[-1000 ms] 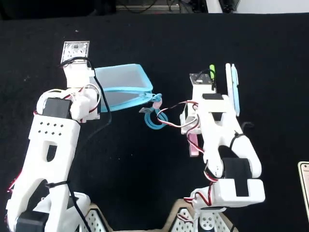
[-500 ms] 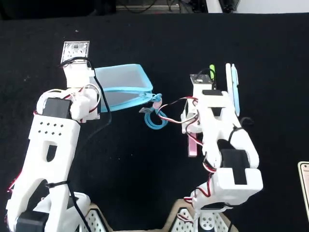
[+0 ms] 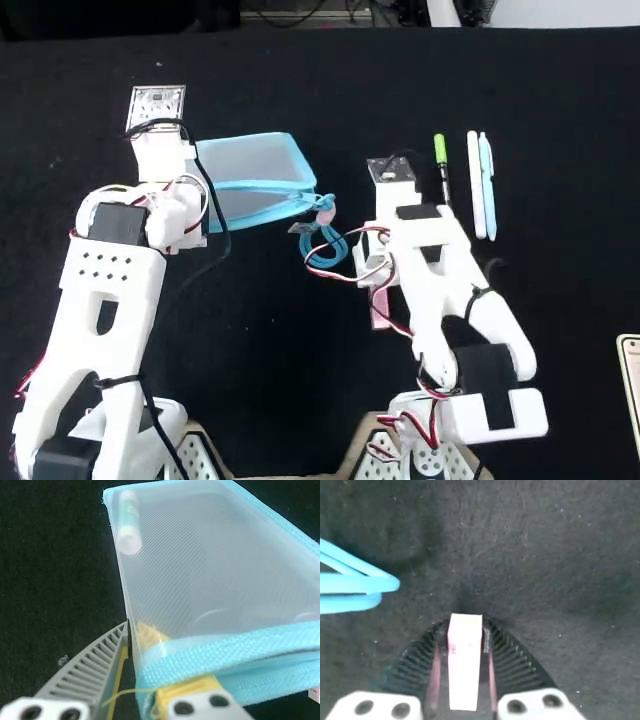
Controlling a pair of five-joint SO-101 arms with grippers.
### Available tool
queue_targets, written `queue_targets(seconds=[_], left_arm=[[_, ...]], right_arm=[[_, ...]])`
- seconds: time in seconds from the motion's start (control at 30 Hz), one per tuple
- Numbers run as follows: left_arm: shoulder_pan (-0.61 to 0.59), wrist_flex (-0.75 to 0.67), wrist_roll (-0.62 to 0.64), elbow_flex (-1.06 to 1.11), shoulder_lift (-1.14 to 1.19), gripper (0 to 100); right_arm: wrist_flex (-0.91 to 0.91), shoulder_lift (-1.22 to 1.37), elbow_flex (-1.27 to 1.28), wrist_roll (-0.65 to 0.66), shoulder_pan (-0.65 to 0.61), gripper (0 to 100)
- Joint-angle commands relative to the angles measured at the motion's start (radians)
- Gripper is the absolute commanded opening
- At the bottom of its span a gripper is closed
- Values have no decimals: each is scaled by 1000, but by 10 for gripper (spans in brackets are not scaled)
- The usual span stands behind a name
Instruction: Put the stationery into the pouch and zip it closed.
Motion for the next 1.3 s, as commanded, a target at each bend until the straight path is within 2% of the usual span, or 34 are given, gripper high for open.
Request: queue_targets(seconds=[0.0,0.2,0.47,0.67,1.27], left_arm=[[2,-2,14,42,18,30],[4,0,14,42,20,30],[4,0,14,42,21,30],[4,2,11,42,21,30],[4,6,9,42,15,30]], right_arm=[[-12,-61,-4,-9,-14,11],[23,-122,7,-9,-32,11],[-63,-343,153,-9,-35,11],[-60,-458,203,-3,-40,11],[-54,-722,18,-9,-48,11]])
